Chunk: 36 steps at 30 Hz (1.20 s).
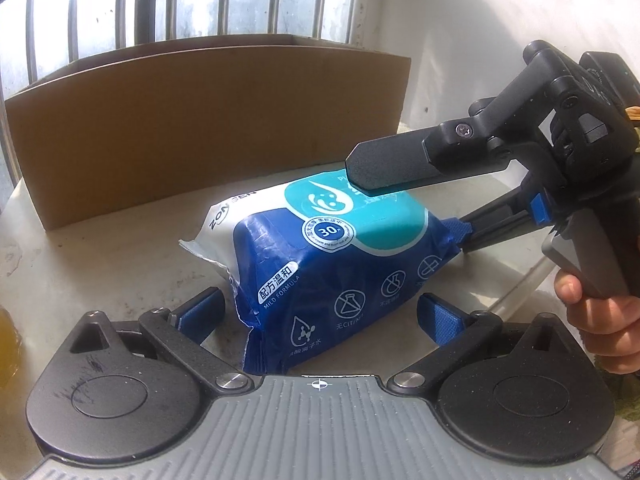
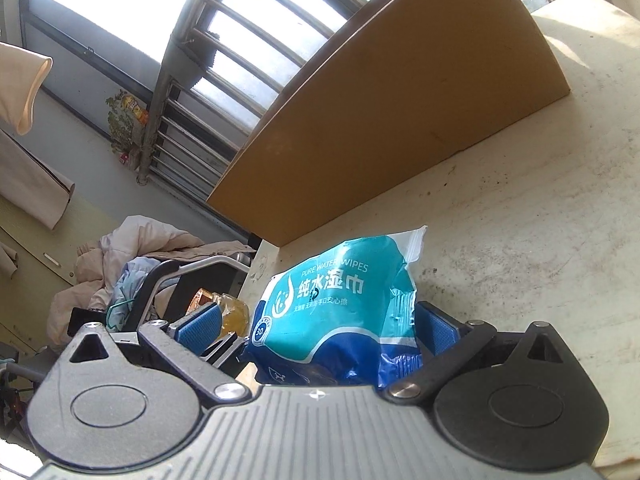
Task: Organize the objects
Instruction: 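Lift the wet-wipes pack off the table with the right gripper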
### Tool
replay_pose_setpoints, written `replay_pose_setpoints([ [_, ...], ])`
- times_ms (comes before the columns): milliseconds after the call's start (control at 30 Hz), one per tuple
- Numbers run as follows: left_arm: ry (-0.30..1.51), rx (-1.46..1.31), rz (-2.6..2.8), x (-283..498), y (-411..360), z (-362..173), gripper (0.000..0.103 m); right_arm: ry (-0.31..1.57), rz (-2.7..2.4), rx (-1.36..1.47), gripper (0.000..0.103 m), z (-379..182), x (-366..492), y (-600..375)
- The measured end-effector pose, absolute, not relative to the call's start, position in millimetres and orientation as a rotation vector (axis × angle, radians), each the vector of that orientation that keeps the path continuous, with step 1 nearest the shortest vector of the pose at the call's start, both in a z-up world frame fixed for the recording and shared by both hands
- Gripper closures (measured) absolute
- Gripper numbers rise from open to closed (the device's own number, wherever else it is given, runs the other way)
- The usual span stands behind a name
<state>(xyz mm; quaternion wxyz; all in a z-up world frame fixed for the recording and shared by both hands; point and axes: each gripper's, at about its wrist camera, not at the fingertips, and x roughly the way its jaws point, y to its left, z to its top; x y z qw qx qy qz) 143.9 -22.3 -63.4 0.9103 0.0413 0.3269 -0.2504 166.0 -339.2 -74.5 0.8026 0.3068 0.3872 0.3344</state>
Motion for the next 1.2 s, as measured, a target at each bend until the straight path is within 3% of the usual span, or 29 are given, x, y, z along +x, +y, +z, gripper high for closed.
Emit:
replay_pose_setpoints([
  [1033, 0.65, 0.016, -0.6, 140, 9, -65, 0.0, 0.777, 0.701, 0.727, 0.0, -79, 162, -348],
  [1200, 0.635, 0.022, -0.594, 138, 5, -63, 0.015, 0.8, 0.674, 0.714, 0.001, -77, 163, -344],
])
